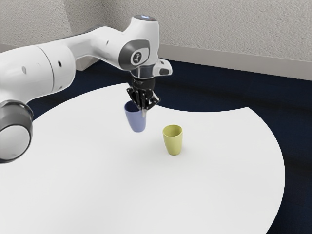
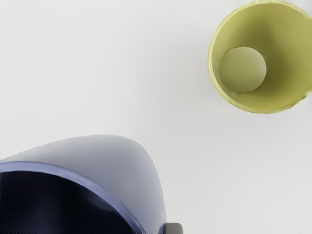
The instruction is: Place the left cup onto the right cup
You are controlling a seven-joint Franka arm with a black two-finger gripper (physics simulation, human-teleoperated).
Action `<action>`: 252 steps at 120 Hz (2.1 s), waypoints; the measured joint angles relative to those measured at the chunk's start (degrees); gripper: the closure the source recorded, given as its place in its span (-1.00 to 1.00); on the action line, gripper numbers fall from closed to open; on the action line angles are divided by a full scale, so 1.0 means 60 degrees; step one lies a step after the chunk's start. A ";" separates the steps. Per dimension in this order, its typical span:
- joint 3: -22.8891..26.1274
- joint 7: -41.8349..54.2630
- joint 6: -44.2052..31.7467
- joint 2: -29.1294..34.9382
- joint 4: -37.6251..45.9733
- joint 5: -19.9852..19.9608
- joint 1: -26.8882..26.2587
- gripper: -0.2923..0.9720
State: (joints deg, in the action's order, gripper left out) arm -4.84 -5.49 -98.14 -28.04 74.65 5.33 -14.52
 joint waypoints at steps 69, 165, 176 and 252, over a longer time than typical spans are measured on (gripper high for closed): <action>0.0481 -0.0122 0.0154 -0.0169 -0.0611 0.0313 -0.0599 0.70; 0.1666 -0.0177 0.0158 -0.1541 -0.2072 0.1017 -0.0079 0.71; 0.1915 -0.0181 0.0139 -0.1623 -0.2138 0.1177 0.0074 0.71; 0.2749 -0.0185 0.0091 -0.2099 -0.2616 0.1969 0.0584 0.71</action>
State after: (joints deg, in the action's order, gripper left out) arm 11.66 -6.60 -97.59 -40.63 58.95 17.14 -11.01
